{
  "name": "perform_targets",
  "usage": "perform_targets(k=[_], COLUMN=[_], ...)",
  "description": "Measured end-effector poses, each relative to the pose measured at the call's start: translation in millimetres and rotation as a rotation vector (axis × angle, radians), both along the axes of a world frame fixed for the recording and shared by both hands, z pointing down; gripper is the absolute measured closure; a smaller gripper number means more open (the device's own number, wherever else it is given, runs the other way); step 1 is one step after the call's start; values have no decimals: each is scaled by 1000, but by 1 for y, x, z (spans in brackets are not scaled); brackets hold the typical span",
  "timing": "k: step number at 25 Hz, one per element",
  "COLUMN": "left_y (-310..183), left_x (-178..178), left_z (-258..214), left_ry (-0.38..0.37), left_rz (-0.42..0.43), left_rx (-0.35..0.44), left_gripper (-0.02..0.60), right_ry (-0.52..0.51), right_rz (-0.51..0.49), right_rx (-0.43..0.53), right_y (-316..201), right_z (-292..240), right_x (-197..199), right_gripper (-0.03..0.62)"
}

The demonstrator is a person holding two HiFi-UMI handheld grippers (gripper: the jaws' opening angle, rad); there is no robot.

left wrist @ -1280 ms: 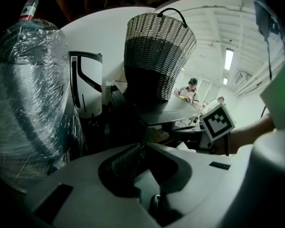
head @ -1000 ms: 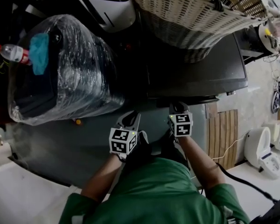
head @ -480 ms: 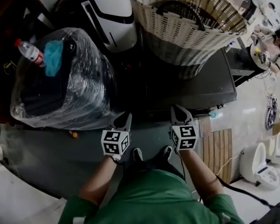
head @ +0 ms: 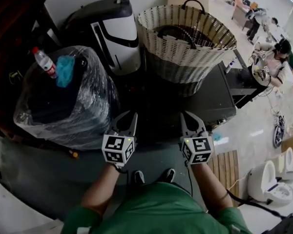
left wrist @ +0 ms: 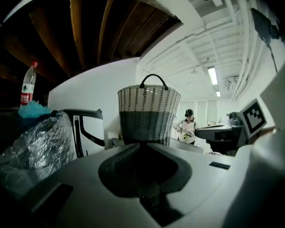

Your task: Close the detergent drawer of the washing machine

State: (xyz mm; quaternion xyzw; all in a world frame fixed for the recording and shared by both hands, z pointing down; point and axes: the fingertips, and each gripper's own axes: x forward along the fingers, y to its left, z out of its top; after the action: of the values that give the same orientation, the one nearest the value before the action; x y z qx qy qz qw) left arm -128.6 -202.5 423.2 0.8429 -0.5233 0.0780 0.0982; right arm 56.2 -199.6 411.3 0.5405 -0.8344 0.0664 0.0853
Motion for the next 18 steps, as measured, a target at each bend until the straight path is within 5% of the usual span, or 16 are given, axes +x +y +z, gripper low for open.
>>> perform_targets(k=[11,18], left_y=[10,14], left_x=[17,16], left_z=[-106,-120], left_ry=[33,29], left_rz=[17,0], left_rx=[225,252], left_gripper=[528,528], right_ry=[-19,37], right_rz=[5,-23], right_rx=[269,302], right_y=[15,18], right_z=[-116,-120], right_x=[14,14], right_gripper=[572,572])
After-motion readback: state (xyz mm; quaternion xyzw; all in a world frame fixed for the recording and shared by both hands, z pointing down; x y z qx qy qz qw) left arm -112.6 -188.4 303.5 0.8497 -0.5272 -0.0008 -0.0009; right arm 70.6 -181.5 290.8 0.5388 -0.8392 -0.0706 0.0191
